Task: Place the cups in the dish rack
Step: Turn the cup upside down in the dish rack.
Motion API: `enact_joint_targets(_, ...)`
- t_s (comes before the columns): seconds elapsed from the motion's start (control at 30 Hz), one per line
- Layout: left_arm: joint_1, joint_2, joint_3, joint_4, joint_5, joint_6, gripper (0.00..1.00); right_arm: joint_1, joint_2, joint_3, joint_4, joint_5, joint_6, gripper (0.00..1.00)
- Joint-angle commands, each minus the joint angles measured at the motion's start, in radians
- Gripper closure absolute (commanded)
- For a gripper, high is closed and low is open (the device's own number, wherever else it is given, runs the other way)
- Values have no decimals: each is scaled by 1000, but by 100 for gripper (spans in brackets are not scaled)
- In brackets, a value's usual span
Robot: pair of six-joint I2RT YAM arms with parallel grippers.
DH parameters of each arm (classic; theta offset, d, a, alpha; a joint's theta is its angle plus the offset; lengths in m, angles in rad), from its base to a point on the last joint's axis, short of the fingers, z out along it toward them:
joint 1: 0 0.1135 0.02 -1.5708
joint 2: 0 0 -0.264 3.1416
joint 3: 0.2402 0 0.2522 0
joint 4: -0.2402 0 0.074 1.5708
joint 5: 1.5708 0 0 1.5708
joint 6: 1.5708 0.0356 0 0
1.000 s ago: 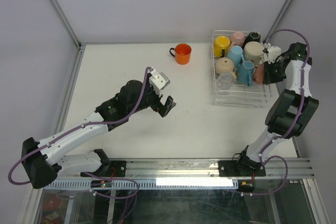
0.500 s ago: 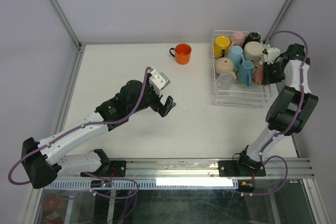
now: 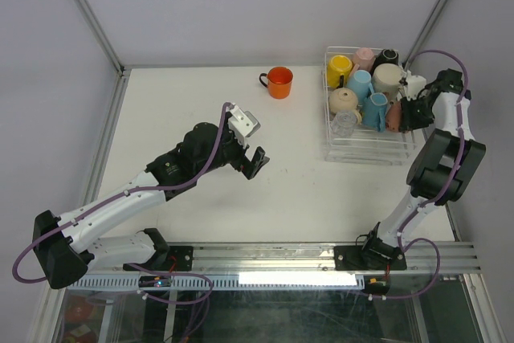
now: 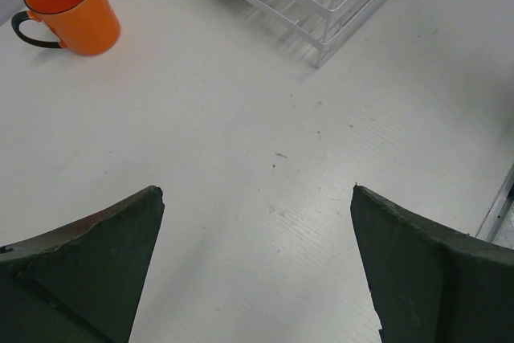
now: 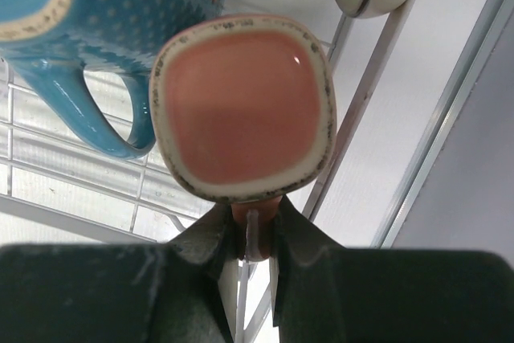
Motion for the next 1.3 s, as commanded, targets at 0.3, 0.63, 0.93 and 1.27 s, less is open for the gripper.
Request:
enact_joint_targets(0.3, 14, -29, 2, 34, 4, 14, 1, 21, 9, -4, 42, 11, 1, 85)
enact_joint_targets(0.63, 14, -30, 2, 35, 5, 15, 1, 25, -10, -21, 40, 22, -14, 65)
enact_joint_targets(0.93, 14, -32, 2, 35, 1, 15, 1, 23, -112, -14, 25, 21, -38, 49)
enact_joint_targets(1.27, 13, -38, -3, 37, -16, 20, 1, 25, -337, 10, -23, -121, -18, 46)
